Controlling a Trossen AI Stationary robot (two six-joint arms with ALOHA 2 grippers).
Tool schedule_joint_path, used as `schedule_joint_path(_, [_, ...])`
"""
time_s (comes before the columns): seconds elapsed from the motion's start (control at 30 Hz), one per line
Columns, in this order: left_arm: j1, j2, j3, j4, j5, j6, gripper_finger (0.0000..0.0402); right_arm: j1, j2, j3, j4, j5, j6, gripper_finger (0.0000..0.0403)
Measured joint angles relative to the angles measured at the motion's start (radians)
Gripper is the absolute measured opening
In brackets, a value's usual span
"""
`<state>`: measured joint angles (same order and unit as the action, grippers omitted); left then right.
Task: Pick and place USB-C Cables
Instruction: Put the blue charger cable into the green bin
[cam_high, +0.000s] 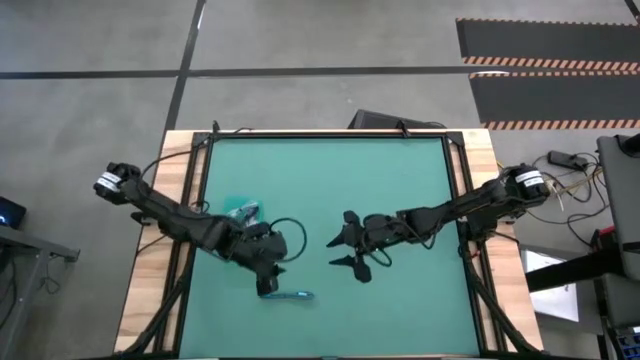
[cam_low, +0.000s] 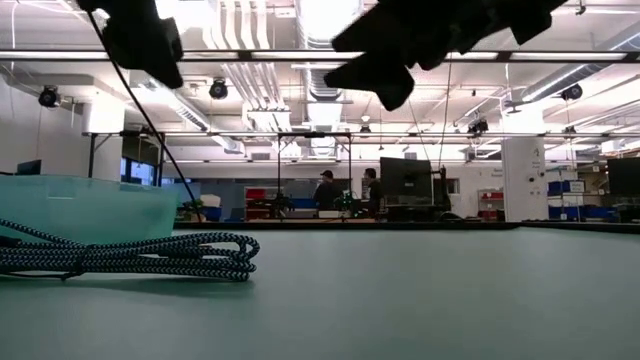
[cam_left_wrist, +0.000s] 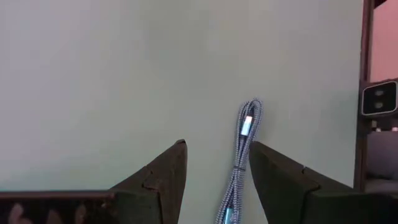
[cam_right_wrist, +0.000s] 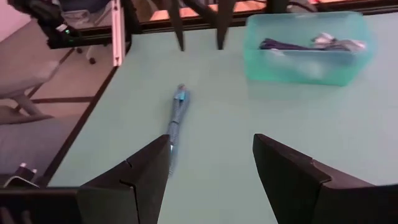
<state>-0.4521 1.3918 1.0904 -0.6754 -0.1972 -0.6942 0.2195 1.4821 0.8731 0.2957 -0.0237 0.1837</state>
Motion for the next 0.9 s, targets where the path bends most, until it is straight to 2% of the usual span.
schedule_joint_path(0.23, [-0.108, 0.001, -0.005, 0.047, -0.084, -0.008, 0.0157, 0.048, 0.090, 0.133, -0.121, 0.013, 0.000, 0.0221])
schedule_joint_path(0.53, [-0.134, 0.001, -0.011, 0.069, -0.127, -0.006, 0.0157, 0.100, 0.239, 0.344, -0.392, 0.057, -0.002, 0.0221])
schedule_joint_path(0.73, [-0.133, 0.001, -0.012, 0.066, -0.142, -0.005, 0.0157, 0.141, 0.310, 0.369, -0.448, 0.057, 0.008, 0.0221])
schedule_joint_path(0.9, [-0.134, 0.001, -0.021, 0.066, -0.142, 0.003, 0.0157, 0.168, 0.339, 0.371, -0.442, 0.124, 0.011, 0.0221])
